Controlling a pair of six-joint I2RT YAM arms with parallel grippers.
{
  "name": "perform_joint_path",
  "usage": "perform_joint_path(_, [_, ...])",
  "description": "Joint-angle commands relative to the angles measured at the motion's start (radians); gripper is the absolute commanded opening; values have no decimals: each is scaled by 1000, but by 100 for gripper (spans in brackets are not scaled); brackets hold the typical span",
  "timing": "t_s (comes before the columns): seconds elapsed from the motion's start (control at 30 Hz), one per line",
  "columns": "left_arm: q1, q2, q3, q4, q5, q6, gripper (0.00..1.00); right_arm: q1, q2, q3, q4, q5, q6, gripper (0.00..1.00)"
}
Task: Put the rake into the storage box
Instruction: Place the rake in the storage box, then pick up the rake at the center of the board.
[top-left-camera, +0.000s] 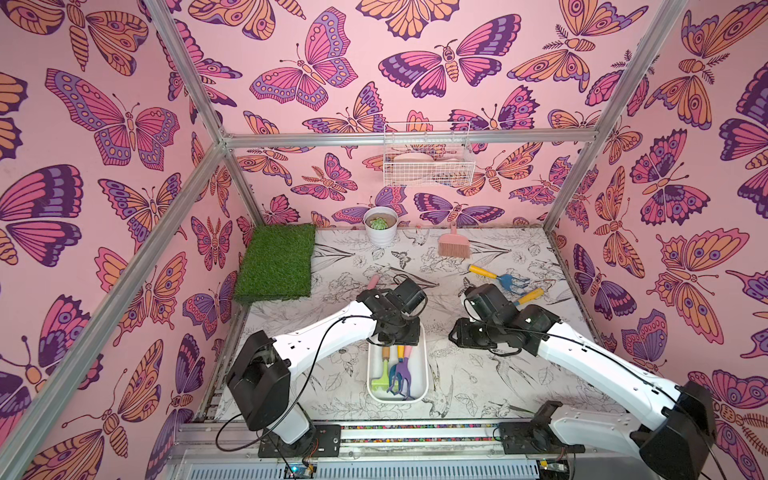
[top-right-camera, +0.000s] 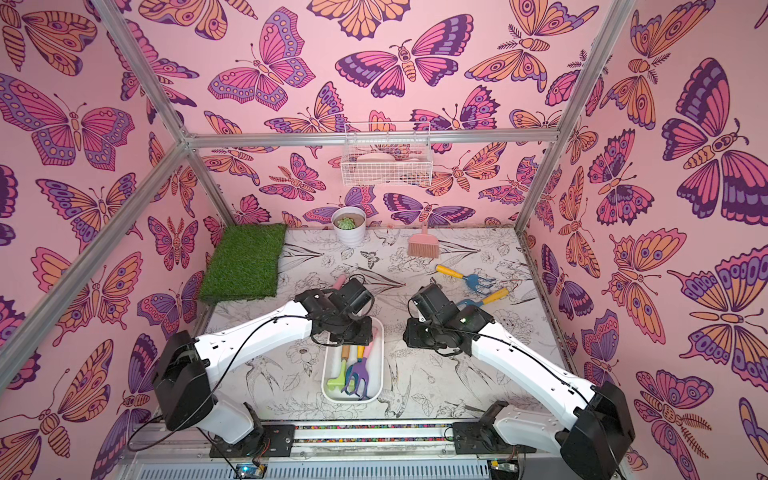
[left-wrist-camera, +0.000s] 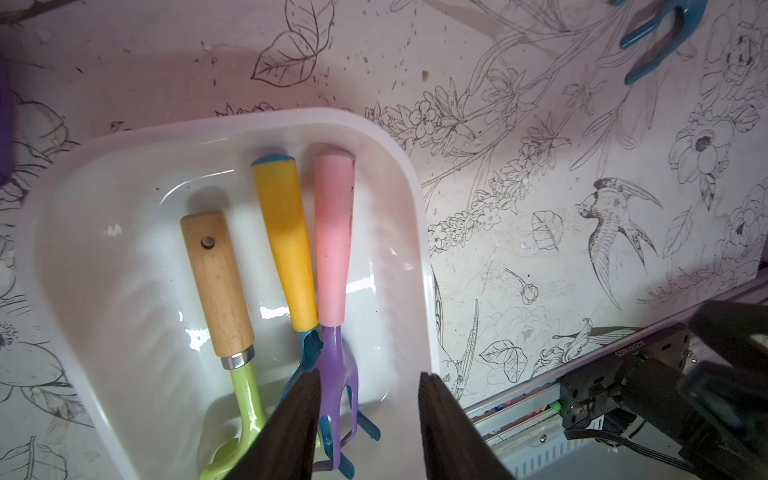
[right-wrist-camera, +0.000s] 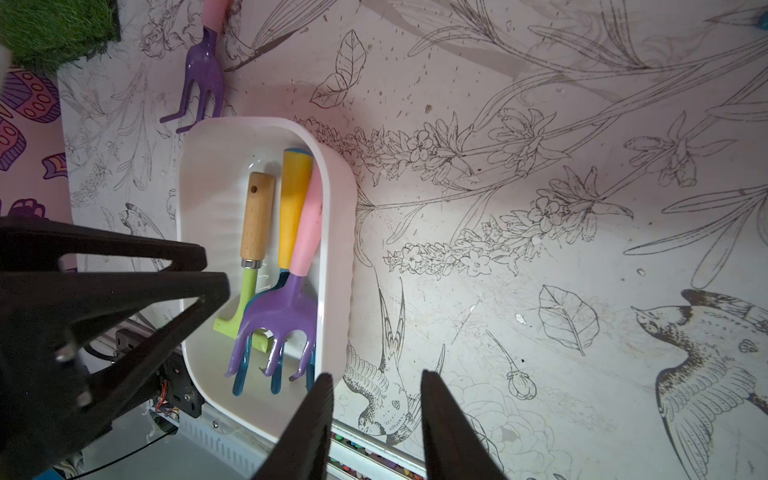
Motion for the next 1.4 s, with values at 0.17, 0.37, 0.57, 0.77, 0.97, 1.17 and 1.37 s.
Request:
perform_joint_path(0.17, [86, -93, 5, -41, -57, 63, 42, 7, 31, 75, -11, 20, -42, 39])
perform_joint_path(0.37, [186, -114, 31, -98, -48, 137, 43, 6, 68, 127, -25, 36, -82, 40])
perform_joint_path(0.57, [294, -106, 72, -138, -17, 218, 45, 5, 115, 202, -51, 66, -132, 41])
perform_joint_path(0.77, [375, -94, 96, -149, 2, 271, 47, -19, 158, 266, -67, 72, -185, 45])
perform_joint_path(0.97, [436, -61, 120, -156, 26, 325, 51, -71, 203, 333, -80, 46, -229, 48])
perform_joint_path(1.17, [494, 29, 182, -167, 72, 376, 55, -140, 230, 345, -51, -28, -227, 49])
perform_joint_path(1.37, [529, 124, 255, -175, 82, 414, 56, -200, 253, 353, -37, -76, -236, 50])
